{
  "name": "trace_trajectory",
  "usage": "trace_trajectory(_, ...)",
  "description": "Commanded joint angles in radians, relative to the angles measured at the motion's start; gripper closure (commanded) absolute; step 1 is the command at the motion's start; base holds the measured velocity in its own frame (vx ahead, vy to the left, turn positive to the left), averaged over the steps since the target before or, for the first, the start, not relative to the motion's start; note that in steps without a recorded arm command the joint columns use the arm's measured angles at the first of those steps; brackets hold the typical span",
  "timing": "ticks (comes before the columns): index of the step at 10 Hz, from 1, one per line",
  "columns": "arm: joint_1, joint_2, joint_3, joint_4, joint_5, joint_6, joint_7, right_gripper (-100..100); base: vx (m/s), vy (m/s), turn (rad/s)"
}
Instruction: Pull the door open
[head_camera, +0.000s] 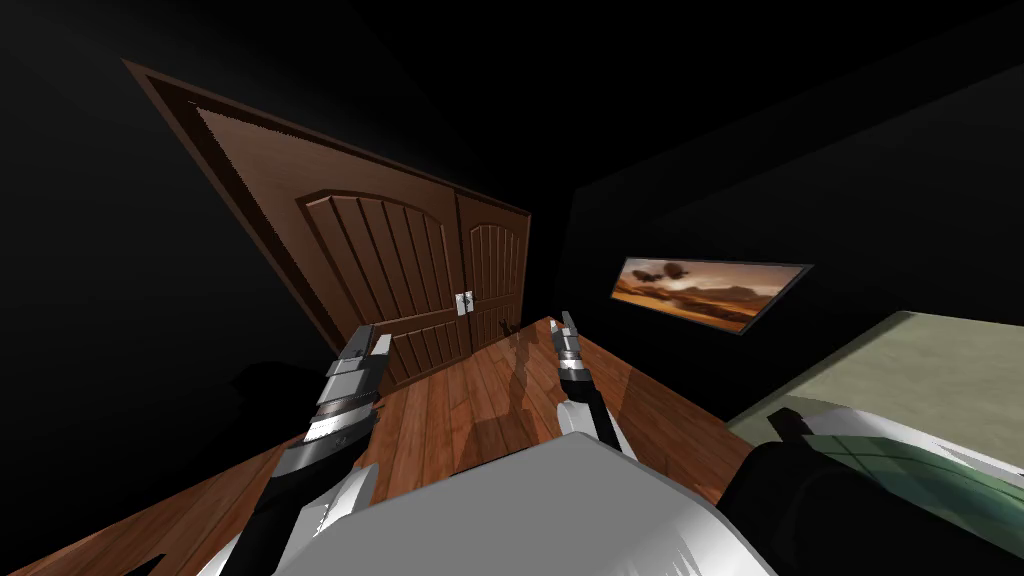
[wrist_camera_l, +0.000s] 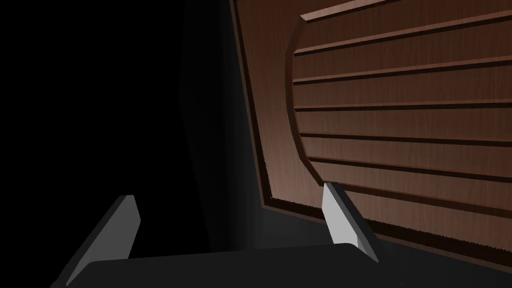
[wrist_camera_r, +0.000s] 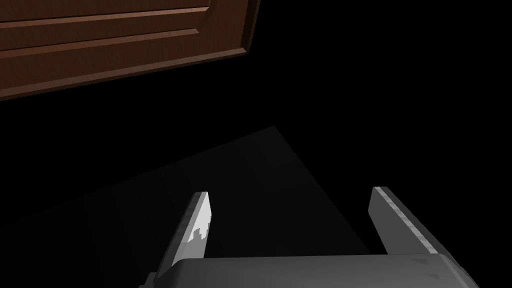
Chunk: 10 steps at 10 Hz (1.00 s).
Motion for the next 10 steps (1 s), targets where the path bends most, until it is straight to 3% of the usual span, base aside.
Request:
trace_trajectory(1,-0.017,-0.01,-0.003,0.033,0.011,0.004,-0.01,-100,0.104,0.036,0.062)
trace_trajectory(6,-0.065,-0.031,-0.012,0.124,0.042,0.014,-0.036,-100,0.163,0.023,0.067)
trace_trajectory(10,-0.103,-0.044,-0.019,0.197,0.067,0.022,-0.057,-100,0.097,0.031,0.055)
